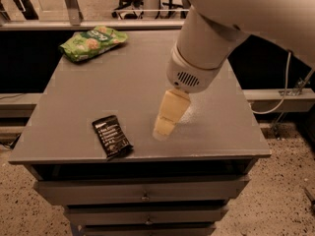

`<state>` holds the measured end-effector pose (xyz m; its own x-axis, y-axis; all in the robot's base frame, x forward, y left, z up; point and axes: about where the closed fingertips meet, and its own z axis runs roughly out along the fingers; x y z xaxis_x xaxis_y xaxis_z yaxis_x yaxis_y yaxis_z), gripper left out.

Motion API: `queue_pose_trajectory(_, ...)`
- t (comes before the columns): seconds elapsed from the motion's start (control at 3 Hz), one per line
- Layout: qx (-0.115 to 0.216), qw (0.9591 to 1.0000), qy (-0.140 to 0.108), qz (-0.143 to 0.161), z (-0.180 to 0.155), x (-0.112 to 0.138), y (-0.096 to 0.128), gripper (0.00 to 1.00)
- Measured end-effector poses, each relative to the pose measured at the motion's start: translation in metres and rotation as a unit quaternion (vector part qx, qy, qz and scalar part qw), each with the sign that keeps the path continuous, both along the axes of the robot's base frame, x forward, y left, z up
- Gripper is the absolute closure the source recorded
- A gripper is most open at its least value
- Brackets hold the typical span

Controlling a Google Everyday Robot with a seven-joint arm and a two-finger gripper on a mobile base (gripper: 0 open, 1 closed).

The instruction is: Move rxbar chocolate near green rice chip bag

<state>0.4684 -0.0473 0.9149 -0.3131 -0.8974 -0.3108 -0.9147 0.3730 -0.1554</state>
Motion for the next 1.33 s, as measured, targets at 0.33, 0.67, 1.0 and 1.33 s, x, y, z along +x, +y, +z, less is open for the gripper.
queue_pose_trajectory(0.33,0.01,0.9999,-0.006,0.006,-0.012,-0.007,0.039,0.0)
queue_pose_trajectory(0.67,0.02,0.9997,-0.011,0.012,-0.026,-0.008,0.079,0.0)
queue_pose_trajectory(1.0,0.029,0.9996,-0.005,0.007,-0.036,-0.008,0.107,0.0)
queue_pose_trajectory(1.33,0.039,0.9992,0.007,-0.003,-0.048,-0.014,0.123,0.0)
